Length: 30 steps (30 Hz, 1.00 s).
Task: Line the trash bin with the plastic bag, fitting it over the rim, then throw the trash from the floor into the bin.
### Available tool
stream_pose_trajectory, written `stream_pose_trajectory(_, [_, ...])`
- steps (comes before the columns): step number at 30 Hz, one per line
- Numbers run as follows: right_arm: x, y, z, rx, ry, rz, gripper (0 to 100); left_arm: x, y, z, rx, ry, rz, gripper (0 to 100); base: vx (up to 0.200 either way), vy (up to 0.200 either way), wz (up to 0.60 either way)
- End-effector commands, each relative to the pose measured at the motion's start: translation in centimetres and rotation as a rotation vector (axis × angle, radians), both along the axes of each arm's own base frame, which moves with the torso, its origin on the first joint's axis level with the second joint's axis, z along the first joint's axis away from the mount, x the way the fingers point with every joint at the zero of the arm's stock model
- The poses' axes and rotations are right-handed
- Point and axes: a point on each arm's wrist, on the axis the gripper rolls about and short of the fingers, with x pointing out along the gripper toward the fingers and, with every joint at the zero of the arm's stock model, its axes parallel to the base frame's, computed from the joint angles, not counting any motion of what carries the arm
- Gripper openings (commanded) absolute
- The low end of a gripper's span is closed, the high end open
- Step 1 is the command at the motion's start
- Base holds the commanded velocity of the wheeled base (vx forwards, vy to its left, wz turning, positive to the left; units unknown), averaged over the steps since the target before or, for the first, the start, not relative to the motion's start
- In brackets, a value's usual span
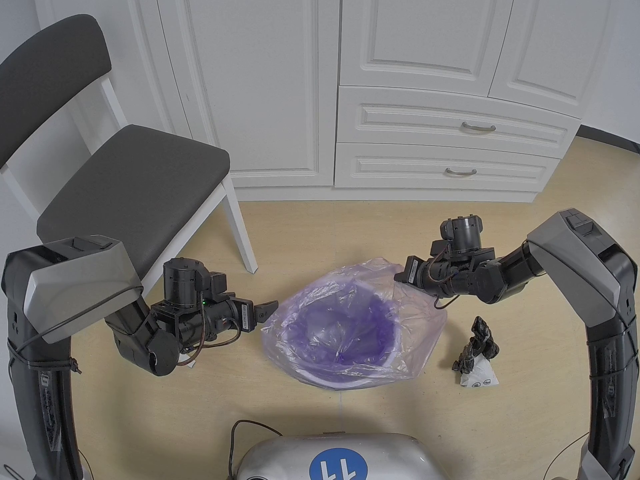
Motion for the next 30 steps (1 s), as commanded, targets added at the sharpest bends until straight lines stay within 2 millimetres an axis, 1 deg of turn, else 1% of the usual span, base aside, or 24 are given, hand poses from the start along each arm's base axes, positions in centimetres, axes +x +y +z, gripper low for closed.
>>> stream_pose_trajectory(1, [1.1, 1.4, -1.7, 0.042, -0.021, -0.051, 0, 0.7, -0.2, -0.6, 0.007, -0.004, 0.029, 100, 0.0, 0.0, 0.0])
stream_pose_trajectory(3, [1.9, 2.1, -2.5, 0.065, -0.05, -0.099, 0, 0.8, -0.2, -0.5, 0.005, -0.006, 0.031, 100, 0.0, 0.0, 0.0])
stream_pose_trajectory(5, [2.1, 2.5, -3.0, 0.066, -0.064, -0.117, 0, 0.8, -0.2, -0.5, 0.005, -0.006, 0.031, 100, 0.0, 0.0, 0.0])
stream_pose_trajectory(6, [2.4, 3.1, -3.5, 0.072, -0.09, -0.142, 0, 0.8, -0.2, -0.7, 0.007, -0.002, 0.031, 100, 0.0, 0.0, 0.0])
stream_pose_trajectory(8, [2.5, 3.5, -3.6, 0.087, -0.121, -0.156, 0, 0.9, -0.2, -0.9, 0.008, -0.001, 0.034, 100, 0.0, 0.0, 0.0])
stream_pose_trajectory(11, [2.3, 3.5, -3.5, 0.099, -0.154, -0.155, 0, 1.0, -0.3, -0.9, 0.011, -0.005, 0.039, 100, 0.0, 0.0, 0.0])
stream_pose_trajectory(12, [2.3, 3.4, -3.3, 0.103, -0.164, -0.157, 100, 1.0, -0.5, -0.9, 0.011, -0.005, 0.036, 100, 0.0, 0.0, 0.0])
stream_pose_trajectory(13, [2.3, 3.4, -3.3, 0.103, -0.164, -0.157, 100, 1.0, -0.5, -0.9, 0.011, -0.005, 0.036, 100, 0.0, 0.0, 0.0])
stream_pose_trajectory(14, [1.9, 3.1, -2.5, 0.103, -0.172, -0.151, 100, 0.9, -0.8, -0.9, 0.007, -0.003, 0.03, 100, 0.0, 0.0, 0.0])
stream_pose_trajectory(17, [0.6, 2.6, -1.1, 0.068, -0.18, -0.117, 100, 0.5, -1.5, -0.8, -0.019, 0.011, 0.021, 100, 0.0, 0.0, 0.0])
stream_pose_trajectory(21, [-1.5, 1.8, 0.6, -0.066, -0.238, -0.023, 100, 0.0, -2.7, -0.8, -0.059, 0.035, 0.011, 100, 0.0, 0.0, 0.0])
stream_pose_trajectory(24, [-2.7, 1.3, 1.6, -0.14, -0.27, 0.018, 100, -0.1, -2.9, -1.1, -0.058, 0.041, 0.004, 100, 0.0, 0.0, 0.0])
stream_pose_trajectory(27, [-2.9, 1.2, 1.6, -0.159, -0.276, 0.027, 100, -0.1, -3.0, -1.1, -0.057, 0.044, 0.001, 100, 0.0, 0.0, 0.0])
stream_pose_trajectory(28, [-3.4, 0.8, 1.7, -0.207, -0.284, 0.045, 100, -0.4, -3.3, -1.5, -0.052, 0.058, -0.011, 100, 0.0, 0.0, 0.0])
stream_pose_trajectory(29, [-3.4, 0.8, 1.7, -0.21, -0.284, 0.046, 100, -0.4, -3.4, -1.6, -0.05, 0.059, -0.013, 100, 0.0, 0.0, 0.0])
stream_pose_trajectory(30, [-3.5, 0.3, 1.4, -0.246, -0.288, 0.055, 100, -0.6, -3.7, -2.2, -0.044, 0.073, -0.02, 100, 0.0, 0.0, 0.0])
